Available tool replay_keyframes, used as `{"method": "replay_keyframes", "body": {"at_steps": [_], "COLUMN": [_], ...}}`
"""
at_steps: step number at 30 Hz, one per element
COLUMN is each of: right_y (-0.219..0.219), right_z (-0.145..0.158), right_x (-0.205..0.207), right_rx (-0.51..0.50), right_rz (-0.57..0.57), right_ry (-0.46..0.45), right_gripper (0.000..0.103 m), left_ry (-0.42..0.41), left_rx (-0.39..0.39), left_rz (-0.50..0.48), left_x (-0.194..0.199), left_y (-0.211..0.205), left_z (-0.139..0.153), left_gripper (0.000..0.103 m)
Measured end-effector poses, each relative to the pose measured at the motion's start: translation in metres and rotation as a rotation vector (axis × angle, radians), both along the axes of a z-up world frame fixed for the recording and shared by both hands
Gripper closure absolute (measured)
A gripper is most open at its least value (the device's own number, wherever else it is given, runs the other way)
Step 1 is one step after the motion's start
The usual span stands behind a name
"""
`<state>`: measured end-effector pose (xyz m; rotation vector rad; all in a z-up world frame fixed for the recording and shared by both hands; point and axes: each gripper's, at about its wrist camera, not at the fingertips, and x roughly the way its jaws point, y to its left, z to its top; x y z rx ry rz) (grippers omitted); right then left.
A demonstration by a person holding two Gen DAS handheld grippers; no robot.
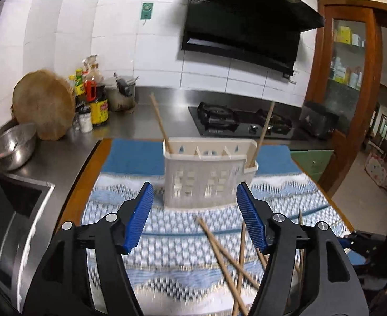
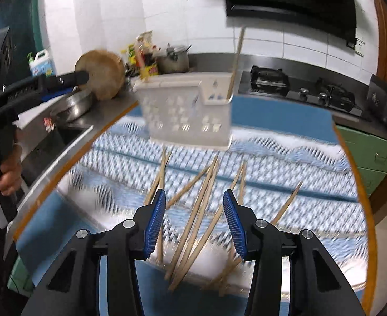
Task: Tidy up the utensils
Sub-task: 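Move both open tools back down to the loose chopsticks on the cloth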
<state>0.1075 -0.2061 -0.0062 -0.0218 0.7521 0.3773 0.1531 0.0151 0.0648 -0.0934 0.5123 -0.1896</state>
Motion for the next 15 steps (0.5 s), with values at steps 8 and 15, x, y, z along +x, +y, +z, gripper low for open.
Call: {"method": "replay_keyframes", "body": {"at_steps": [8, 15], "right_y": [0.040, 0.052], "right_z": [-0.041, -0.065], "right_x": [-0.002, 0.011], "right_rx": [-0.035, -0.044], "right_rz": [0.062, 0.065], "right_ry": [0.057, 0.111], "right_gripper": [0.069, 0.075], "left_ry": [0.073, 0.119], "left_rx": [-0.021, -0.037], "left_rz": [0.088, 0.143], "left_x": [-0.030, -0.046], "left_y": [0.022, 0.041], "left_z": [-0.042, -0.067], "left_gripper": [0.037, 0.037]}}
